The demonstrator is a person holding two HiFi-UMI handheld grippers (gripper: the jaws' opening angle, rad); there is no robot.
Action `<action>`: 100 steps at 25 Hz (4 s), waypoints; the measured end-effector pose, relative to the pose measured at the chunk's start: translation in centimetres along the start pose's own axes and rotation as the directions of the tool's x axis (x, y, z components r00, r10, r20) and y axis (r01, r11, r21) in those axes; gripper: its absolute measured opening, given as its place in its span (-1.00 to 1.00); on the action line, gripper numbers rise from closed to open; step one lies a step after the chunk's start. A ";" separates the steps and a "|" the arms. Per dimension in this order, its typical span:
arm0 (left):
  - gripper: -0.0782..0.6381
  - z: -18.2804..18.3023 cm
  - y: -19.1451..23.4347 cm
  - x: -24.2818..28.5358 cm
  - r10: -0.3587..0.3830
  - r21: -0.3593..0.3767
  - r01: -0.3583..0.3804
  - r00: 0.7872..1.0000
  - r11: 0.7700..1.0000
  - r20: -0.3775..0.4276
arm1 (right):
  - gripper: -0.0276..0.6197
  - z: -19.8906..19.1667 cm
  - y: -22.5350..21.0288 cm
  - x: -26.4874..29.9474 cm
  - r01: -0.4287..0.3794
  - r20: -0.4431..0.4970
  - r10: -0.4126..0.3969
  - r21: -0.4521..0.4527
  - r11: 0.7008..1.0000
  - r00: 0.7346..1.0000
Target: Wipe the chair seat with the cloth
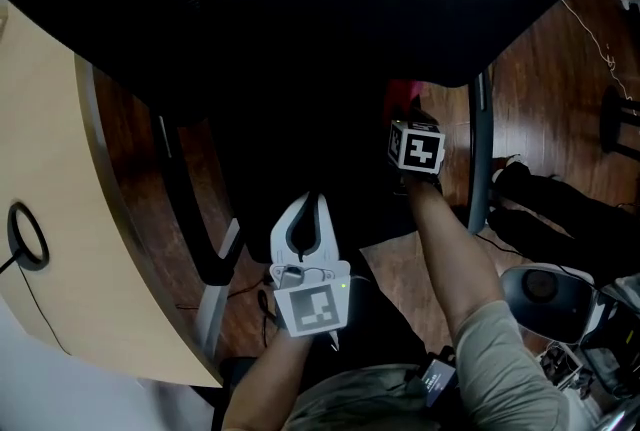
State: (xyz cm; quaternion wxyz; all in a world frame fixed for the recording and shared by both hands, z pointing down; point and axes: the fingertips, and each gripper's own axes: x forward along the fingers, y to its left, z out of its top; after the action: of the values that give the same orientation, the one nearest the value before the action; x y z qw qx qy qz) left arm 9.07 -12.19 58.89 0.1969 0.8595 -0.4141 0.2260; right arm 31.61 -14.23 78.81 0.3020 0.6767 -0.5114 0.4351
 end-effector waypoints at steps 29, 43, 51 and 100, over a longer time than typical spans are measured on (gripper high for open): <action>-0.77 -1.8 5.7 -7.2 0.128 -0.034 -0.129 0.992 0.991 -0.013 | -0.66 -8.0 20.3 -1.9 -0.303 -0.132 0.276 -0.278 0.912 0.952; -0.77 -1.5 -4.7 -2.3 -0.083 0.070 0.086 0.996 0.994 -0.039 | -0.66 -9.2 -5.2 -2.5 0.076 -0.147 -0.075 0.001 0.997 0.986; -0.77 -2.1 -0.1 -5.0 0.009 0.016 -0.009 0.999 1.000 -0.043 | -0.66 -7.6 3.7 -4.4 -0.054 -0.036 0.050 -0.115 0.992 0.998; -0.77 -6.2 -8.1 -6.3 -0.101 0.060 0.104 0.994 0.993 -0.049 | -0.66 -16.3 2.6 -6.4 -0.104 -0.110 0.089 -0.146 0.984 0.990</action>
State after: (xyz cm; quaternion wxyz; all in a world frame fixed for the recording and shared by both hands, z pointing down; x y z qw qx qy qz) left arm 10.65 -0.38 59.29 0.1907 0.8800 -0.3574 0.2481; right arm 23.95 1.69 80.09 0.3569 0.6029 -0.5589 0.4435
